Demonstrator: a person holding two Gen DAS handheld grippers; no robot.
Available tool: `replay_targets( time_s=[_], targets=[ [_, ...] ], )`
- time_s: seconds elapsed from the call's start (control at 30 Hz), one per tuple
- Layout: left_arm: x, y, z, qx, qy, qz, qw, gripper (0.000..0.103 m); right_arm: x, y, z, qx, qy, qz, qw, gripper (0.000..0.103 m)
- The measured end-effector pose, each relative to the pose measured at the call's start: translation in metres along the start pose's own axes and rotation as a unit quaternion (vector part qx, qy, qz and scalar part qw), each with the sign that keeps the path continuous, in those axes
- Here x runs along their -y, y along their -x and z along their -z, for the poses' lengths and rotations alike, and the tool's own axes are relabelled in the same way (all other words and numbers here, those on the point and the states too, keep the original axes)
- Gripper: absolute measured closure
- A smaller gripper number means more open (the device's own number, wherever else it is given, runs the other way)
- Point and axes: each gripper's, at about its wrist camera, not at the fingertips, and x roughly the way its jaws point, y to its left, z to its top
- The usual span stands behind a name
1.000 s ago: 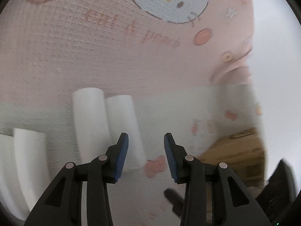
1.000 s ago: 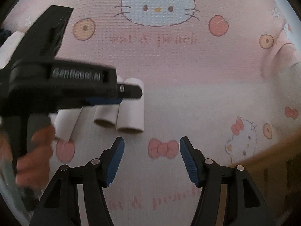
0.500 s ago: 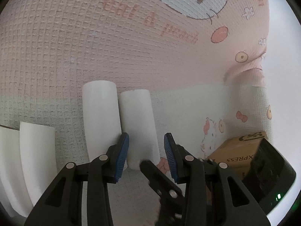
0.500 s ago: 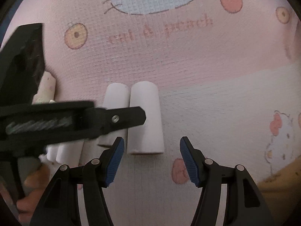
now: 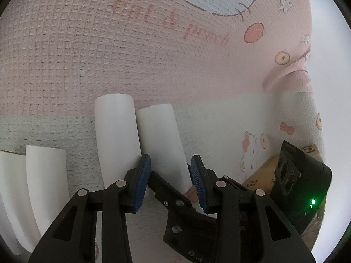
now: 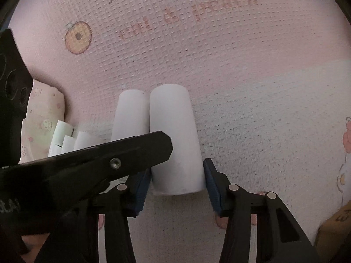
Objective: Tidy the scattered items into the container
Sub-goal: 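Close the left gripper on a white tube while the right gripper closes on the adjacent tube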
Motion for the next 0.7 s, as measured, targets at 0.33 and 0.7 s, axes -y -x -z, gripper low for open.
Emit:
replay_targets(
  time_s=[0.33, 0.7],
  targets=[
    [0.007, -0.006, 0.031, -0.066, -0.023, -0.022, 0.9973, 0.06, -0.006, 0.019, 0.041, -0.034, 0.002, 0.018, 0.999, 0.059],
    [0.006, -0.009, 0.071, -0.11, 0.032, 0.022, 0.9932, 0.06, -0.002, 0.033, 0.081, -0.054, -0.035, 0.032, 0.997, 0.059]
  ],
)
